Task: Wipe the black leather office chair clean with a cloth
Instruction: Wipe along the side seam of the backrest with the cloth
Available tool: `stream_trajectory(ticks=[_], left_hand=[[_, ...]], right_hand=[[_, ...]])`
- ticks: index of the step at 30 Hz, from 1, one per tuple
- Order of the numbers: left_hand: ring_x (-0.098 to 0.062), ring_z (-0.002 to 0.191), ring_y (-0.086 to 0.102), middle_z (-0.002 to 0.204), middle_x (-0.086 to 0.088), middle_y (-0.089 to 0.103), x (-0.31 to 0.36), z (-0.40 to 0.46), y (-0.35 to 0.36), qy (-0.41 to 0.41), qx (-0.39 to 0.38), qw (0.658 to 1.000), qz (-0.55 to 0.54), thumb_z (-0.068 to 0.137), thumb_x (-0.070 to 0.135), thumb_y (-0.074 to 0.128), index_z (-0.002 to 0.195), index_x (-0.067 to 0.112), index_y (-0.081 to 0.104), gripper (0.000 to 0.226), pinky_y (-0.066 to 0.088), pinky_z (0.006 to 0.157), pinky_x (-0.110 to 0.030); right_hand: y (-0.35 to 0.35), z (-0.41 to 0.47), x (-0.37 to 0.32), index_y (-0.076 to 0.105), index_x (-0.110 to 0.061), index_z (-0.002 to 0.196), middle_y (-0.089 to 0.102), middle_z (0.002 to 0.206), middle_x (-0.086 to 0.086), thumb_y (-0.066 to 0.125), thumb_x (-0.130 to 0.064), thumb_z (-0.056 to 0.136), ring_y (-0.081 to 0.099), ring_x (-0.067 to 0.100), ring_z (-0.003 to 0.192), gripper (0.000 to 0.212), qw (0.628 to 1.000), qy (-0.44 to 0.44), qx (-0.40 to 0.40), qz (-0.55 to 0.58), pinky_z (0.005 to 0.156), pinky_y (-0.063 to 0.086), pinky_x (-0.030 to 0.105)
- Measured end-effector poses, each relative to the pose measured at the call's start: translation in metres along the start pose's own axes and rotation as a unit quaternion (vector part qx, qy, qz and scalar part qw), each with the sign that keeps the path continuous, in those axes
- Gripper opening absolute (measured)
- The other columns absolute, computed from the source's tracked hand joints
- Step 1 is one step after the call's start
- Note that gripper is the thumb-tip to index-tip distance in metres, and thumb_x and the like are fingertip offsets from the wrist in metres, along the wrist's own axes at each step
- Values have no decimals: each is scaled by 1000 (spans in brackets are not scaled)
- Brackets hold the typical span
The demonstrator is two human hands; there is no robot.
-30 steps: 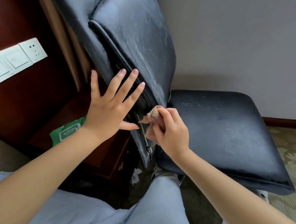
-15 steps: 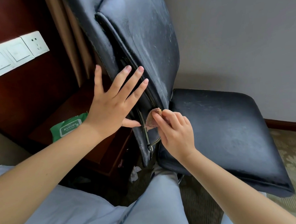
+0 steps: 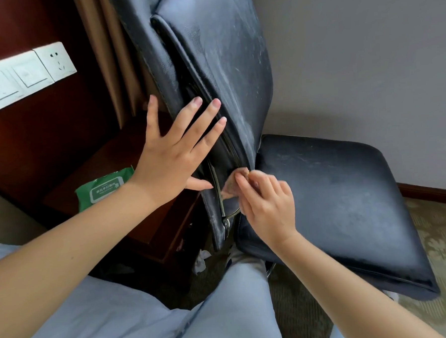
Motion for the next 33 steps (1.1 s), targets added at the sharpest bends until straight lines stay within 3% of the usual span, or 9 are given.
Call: stream_trajectory(ticks=[3, 10, 15, 18, 24, 30, 33], left_hand=[[-34, 140, 19, 156, -14, 15, 0, 0, 1, 1, -4, 1000, 0, 53, 75, 71, 150, 9, 23, 126, 8, 101, -73], [-32, 141, 18, 157, -13, 14, 0, -2, 1, -6, -15, 1000, 19, 61, 76, 63, 150, 2, 19, 124, 11, 102, -72], [-30, 141, 20, 155, -15, 15, -2, -4, 3, 0, -3, 1000, 25, 64, 75, 61, 149, -1, 22, 121, 13, 106, -66], [-30, 141, 21, 154, -16, 17, -4, -5, 4, 1, 4, 1000, 13, 62, 73, 65, 147, -1, 25, 120, 11, 108, -65], [-25, 143, 21, 155, -14, 18, -12, -6, 3, 13, 1, 999, 34, 66, 75, 62, 147, -4, 24, 120, 10, 105, -68], [-24, 138, 27, 150, -14, 24, -14, -6, 3, 13, 15, 999, 33, 62, 74, 66, 146, -2, 28, 119, 13, 105, -68], [-25, 136, 30, 144, -15, 29, -14, -6, 4, 18, 20, 1000, 17, 59, 71, 72, 144, -1, 31, 118, 10, 105, -69]], right_hand=[[0, -14, 3, 70, -11, 110, 65, 102, 4, 74, -10, 77, 58, 19, 84, 33, 999, -3, -36, -15, 66, 36, 30], [-17, 60, -9, 70, -9, 110, 65, 97, 7, 63, -12, 85, 51, 17, 84, 27, 996, 1, 84, 4, 68, 34, 30], [-3, 27, 2, 68, -15, 112, 52, 102, 3, 65, -10, 82, 49, 18, 81, 31, 999, -36, 40, -5, 65, 33, 31], [0, 19, 3, 66, -16, 112, 55, 100, 2, 69, -8, 76, 54, 18, 76, 37, 996, -82, 3, -34, 62, 33, 31], [-18, 72, -10, 71, -14, 107, 65, 91, 3, 67, -11, 80, 56, 19, 69, 28, 994, -53, 87, -36, 60, 34, 31], [-7, 34, 2, 73, -14, 103, 60, 92, 4, 67, -11, 77, 50, 17, 73, 26, 996, -52, 57, -44, 61, 30, 30], [-9, 26, 2, 73, -14, 102, 64, 87, 3, 70, -9, 75, 56, 18, 69, 28, 996, -62, 33, -57, 61, 30, 31]])
Point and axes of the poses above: each hand's wrist, its own z-axis towards the middle knuckle, its own y-axis out of the palm, x = y × z, the point moved 2 cm from there along z, towards the middle knuckle
